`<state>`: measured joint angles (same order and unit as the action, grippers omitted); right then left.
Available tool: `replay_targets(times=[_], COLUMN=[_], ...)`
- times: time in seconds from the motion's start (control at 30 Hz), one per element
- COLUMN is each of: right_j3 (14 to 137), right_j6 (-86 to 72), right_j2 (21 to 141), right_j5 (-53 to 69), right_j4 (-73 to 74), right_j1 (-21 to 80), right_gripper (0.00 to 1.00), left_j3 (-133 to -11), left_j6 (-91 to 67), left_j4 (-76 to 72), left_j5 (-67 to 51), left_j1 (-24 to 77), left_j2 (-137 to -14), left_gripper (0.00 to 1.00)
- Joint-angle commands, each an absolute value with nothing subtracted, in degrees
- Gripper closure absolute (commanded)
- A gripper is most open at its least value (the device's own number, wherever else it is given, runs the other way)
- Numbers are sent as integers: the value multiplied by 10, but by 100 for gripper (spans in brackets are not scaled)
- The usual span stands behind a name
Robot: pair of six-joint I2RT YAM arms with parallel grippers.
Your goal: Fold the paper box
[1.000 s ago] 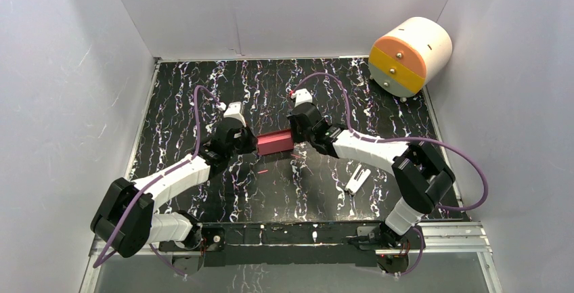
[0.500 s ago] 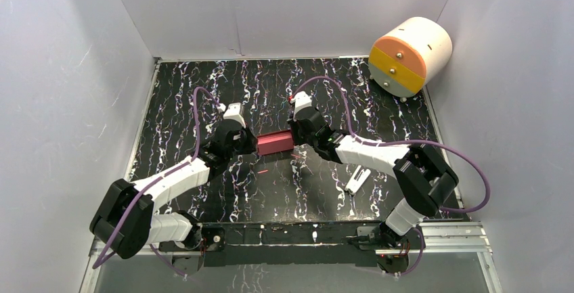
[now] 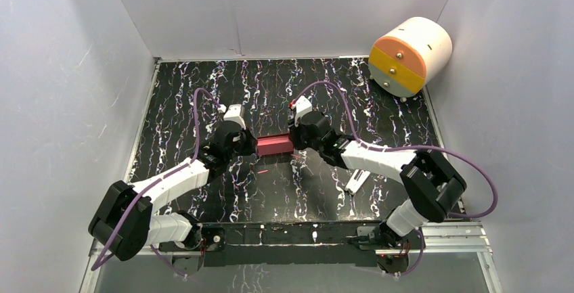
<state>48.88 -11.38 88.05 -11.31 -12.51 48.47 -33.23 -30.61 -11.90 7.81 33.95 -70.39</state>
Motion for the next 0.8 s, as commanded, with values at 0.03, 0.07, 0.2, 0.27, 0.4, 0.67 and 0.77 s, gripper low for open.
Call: replay_targets(times=[0.03, 0.07, 0.2, 0.27, 0.4, 0.67, 0.77], right_j3=[508, 512, 525, 521, 517, 513, 515], right_j6=[-122, -124, -138, -148, -169, -192, -197], right_j2=[834, 830, 822, 821, 827, 836, 846], right_j5=[-67, -66, -53, -46, -43, -13, -17], right_j4=[-119, -117, -109, -118, -115, -78, -73], right_j1=[486, 483, 468, 461, 449, 447, 446], right_gripper=[63, 61, 58, 59, 65, 71, 77], left_j3=[-316, -316, -317, -317, -318, -322, -323], left_j6=[-289, -289, -288, -288, -287, -287, -287], left_j4=[-61, -61, -61, -61, -61, -60, -60], left_j5=[86, 86, 85, 85, 84, 84, 84], left_j1=[345, 344, 345, 345, 345, 345, 346], left_j2=[-709, -709, -712, -713, -713, -713, -712], left_gripper=[100, 100, 100, 100, 100, 100, 100])
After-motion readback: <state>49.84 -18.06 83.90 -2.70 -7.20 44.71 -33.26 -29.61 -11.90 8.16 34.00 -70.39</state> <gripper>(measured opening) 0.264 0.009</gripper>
